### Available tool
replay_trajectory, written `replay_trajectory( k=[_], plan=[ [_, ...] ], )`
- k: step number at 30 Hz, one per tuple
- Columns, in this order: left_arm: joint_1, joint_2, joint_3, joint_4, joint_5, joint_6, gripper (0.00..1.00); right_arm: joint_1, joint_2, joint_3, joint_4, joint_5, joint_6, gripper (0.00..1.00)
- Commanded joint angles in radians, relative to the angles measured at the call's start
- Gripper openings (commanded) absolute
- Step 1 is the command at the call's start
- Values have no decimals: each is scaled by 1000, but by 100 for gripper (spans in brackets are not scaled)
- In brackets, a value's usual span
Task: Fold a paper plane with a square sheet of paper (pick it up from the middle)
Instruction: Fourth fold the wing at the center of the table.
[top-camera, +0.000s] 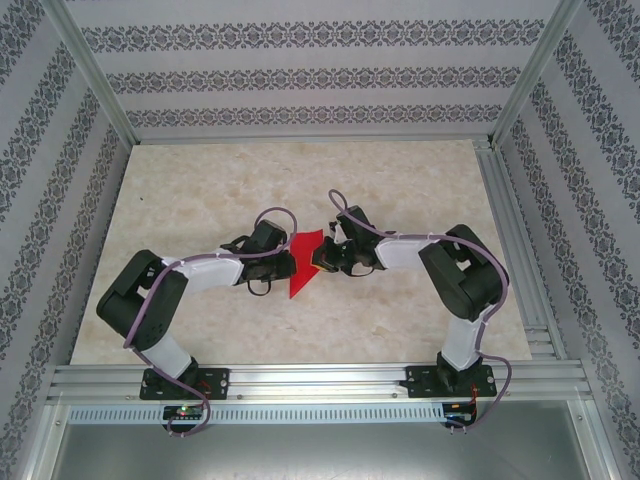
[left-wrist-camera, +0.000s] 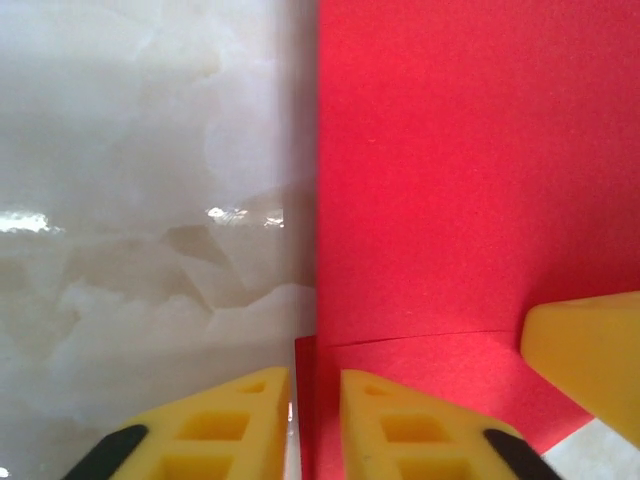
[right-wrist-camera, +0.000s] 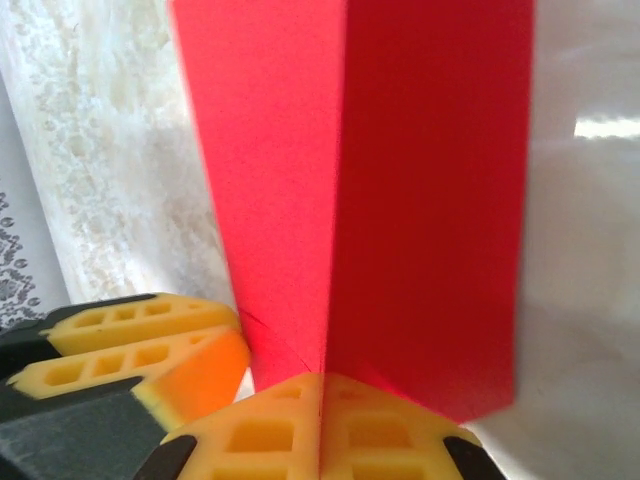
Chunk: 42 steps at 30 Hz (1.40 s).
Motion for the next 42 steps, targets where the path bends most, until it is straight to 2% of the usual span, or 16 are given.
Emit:
replay_trajectory(
  k=[1,4,7,15,21,25,29,34,37,42],
  plan=[
    [10,-75,36,-34,-18,54,30,-1,-114,-22,-46,107,3,0],
    [8,-125,27,-13,-10,90,49,0,-198,-43,-98,184,24,0],
    [10,-170,15,22,3,130,60,1,-274,-63,-148,270,74,0],
    [10,-245,-14,114,39,197,73,42,-390,-39,-266,469,148,0],
    [-13,-247,-63,213,95,317,88,48,-374,-87,-222,509,243,0],
    [-68,-233,-67,248,58,445,89,47,-322,-111,-155,484,309,0],
    [-114,-193,-72,280,10,543,85,48,-272,-109,-122,445,369,0],
    [-168,-127,-66,296,-69,618,84,46,-237,-120,-90,420,455,0],
    [-184,-100,-88,362,-50,644,82,41,-225,-123,-95,400,484,0],
    [-193,-39,-99,421,-3,726,68,28,-231,-144,-96,393,527,0]
  ],
)
